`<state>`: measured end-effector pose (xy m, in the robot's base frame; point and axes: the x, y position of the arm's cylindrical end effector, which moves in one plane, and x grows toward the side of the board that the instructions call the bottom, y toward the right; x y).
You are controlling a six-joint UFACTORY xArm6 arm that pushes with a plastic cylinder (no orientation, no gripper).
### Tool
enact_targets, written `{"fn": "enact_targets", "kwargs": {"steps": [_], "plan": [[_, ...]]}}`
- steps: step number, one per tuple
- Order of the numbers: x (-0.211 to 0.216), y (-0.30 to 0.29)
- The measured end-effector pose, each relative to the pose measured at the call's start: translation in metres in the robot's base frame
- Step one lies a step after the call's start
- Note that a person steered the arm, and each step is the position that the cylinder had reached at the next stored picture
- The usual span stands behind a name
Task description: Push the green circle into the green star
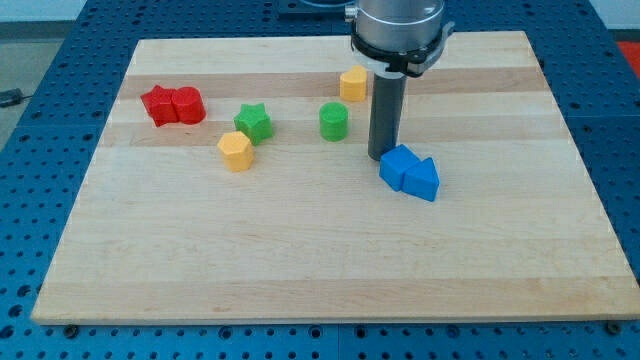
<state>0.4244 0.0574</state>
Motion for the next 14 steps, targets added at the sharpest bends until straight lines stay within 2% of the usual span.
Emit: {"fn": "enact_targets", "kwargs": {"steps": [1,2,3,4,7,9,10,12,13,14], "plan": [[-0.005,-0.025],[-0.014,-0.010],[-0.048,-0.011],[-0.070,-0.037],[-0.073,-0.111],[-0.067,-0.045],[-0.062,-0.049],[-0.062,-0.096],[-0.062,-0.088],[-0.047,-0.051]]}}
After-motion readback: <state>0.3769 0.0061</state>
